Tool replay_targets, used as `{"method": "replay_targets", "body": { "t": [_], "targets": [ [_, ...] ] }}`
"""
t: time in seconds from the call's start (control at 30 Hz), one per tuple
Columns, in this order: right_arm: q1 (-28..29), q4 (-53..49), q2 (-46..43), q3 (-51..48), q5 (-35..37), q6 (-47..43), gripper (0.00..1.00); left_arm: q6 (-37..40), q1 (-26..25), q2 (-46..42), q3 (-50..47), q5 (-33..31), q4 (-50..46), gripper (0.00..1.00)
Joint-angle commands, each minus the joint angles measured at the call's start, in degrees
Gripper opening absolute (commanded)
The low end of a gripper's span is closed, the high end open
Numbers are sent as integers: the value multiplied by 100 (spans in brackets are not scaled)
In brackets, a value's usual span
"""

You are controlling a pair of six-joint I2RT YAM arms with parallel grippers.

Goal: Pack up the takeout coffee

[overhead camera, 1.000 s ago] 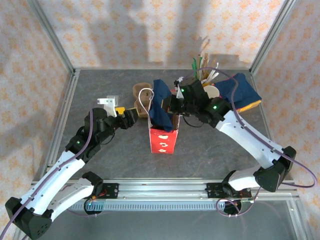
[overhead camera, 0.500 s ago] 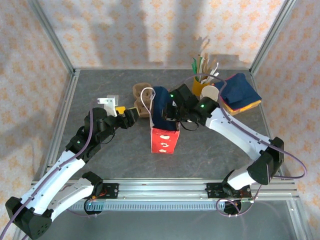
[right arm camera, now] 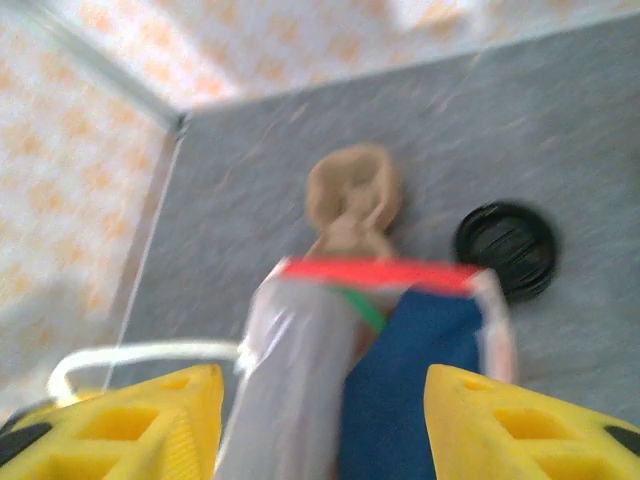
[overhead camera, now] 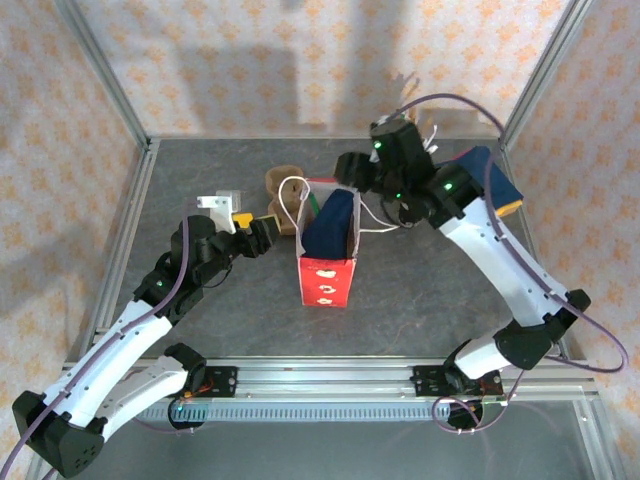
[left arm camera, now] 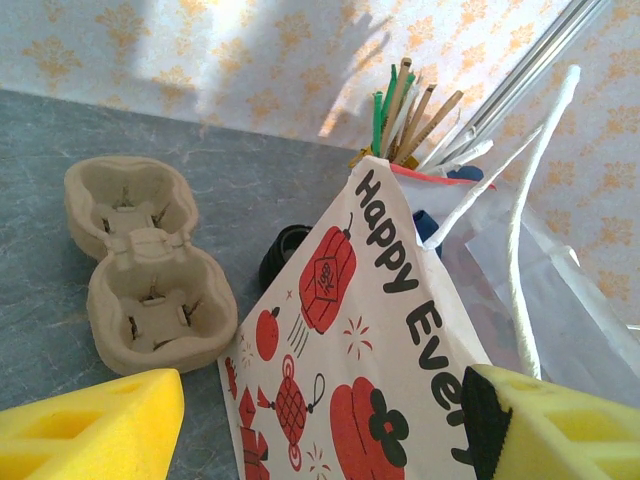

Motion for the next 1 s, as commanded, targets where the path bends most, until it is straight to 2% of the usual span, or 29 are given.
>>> {"method": "replay_targets", "body": {
  "t": [0.0,0.23,0.33,0.47,0.6,0.83,0.97],
  "targets": [
    [-761,-125,-107,9,680,-440,58,10,59,-6,-19,-74,170,75],
    [-2819,1084,-352,-1027,602,-981,72,32,58,-10,18,-282,155,77],
    [-3552,1636,-288,-1509,497,-1014,75,28,59,-18,-2,-404,157,78],
    [-4331,2106,179,-1817,-24,-928,77,19,63,-19,-21,-443,179,79],
    [-4657,1825,1067,-1355,-232,-888,77,37,60,-7,-11,-469,146,79],
    [-4696,1211,2477,-348,-175,-988,78,45,60,-38,-26,-514,70,79],
    [-4703,1067,2970,-27,-172,-979,76,37,56,-62,-61,-514,82,80]
  ]
}}
